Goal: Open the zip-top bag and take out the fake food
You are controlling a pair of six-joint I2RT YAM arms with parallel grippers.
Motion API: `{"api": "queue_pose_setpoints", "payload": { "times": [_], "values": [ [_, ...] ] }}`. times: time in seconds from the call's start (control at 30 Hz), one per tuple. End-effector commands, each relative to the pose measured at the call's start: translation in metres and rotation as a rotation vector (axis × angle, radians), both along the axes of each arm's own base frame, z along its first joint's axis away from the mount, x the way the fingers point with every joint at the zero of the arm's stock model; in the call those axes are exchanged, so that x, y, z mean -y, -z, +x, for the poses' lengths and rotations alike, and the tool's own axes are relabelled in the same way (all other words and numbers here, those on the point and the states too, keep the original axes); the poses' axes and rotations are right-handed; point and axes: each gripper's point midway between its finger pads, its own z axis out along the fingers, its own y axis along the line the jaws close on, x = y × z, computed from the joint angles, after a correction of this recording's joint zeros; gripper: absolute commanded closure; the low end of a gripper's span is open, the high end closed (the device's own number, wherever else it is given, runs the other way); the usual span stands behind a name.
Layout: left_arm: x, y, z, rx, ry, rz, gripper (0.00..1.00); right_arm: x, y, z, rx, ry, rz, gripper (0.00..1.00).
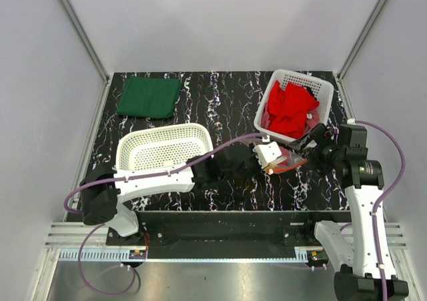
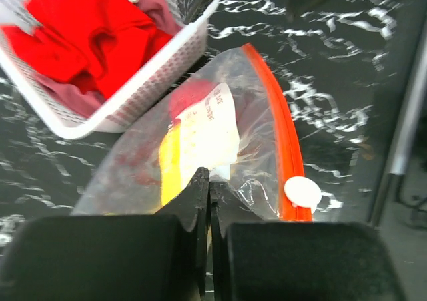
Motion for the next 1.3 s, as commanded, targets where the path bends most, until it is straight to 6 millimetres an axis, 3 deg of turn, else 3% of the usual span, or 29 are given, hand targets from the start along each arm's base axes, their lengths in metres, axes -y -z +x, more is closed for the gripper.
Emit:
{"api": "queue_pose_setpoints", "payload": {
  "times": [0.0,0.1,0.3,0.5,0.73,0.8,0.87,0.9,1.1,1.13,1.17,1.2,1.27],
  "values": [
    [0.011,-0.039,-0.010,-0.128,0.040,-0.184,1.00,-0.017,-0.019,0.004,0.062,0.073,0.196,0.00],
    [0.013,-0.043,-0.009,-0.161,0.042,-0.199,1.00,-0.024,-0.019,-0.002,0.042,0.115,0.281,0.00],
    [0.012,-0.052,0.000,-0.202,0.009,-0.210,1.00,-0.020,-0.013,-0.021,0.007,0.171,0.284,0.00],
    [0.008,-0.062,0.005,-0.246,0.007,-0.248,1.00,-0.029,0.013,-0.036,-0.065,0.110,0.297,0.01],
    [0.016,-0.068,0.001,-0.269,0.042,-0.261,1.00,-0.039,0.020,-0.024,-0.046,0.105,0.391,0.10],
    [0.015,-0.070,-0.003,-0.277,0.059,-0.269,1.00,-0.038,0.025,-0.019,-0.058,0.132,0.408,0.28],
    [0.015,-0.067,-0.008,-0.284,0.088,-0.280,1.00,-0.041,0.019,-0.009,-0.032,0.135,0.448,0.35],
    [0.015,-0.068,-0.010,-0.287,0.097,-0.288,1.00,-0.041,0.021,-0.005,-0.046,0.143,0.461,0.44],
    [0.002,-0.055,-0.011,-0.287,0.068,-0.289,1.00,-0.041,-0.023,0.010,0.000,0.133,0.469,0.78],
    [-0.001,-0.056,-0.012,-0.283,0.065,-0.295,0.89,-0.042,-0.025,0.008,-0.018,0.131,0.470,0.94],
    [-0.005,-0.066,-0.011,-0.265,0.060,-0.328,0.77,-0.043,-0.029,0.009,-0.024,0.129,0.477,1.00],
    [-0.010,-0.057,-0.013,-0.275,0.056,-0.325,0.62,-0.044,-0.030,0.011,-0.048,0.132,0.489,1.00],
    [-0.016,-0.074,-0.016,-0.242,0.067,-0.401,0.42,-0.051,-0.035,0.012,-0.075,0.136,0.552,1.00]
  ]
}}
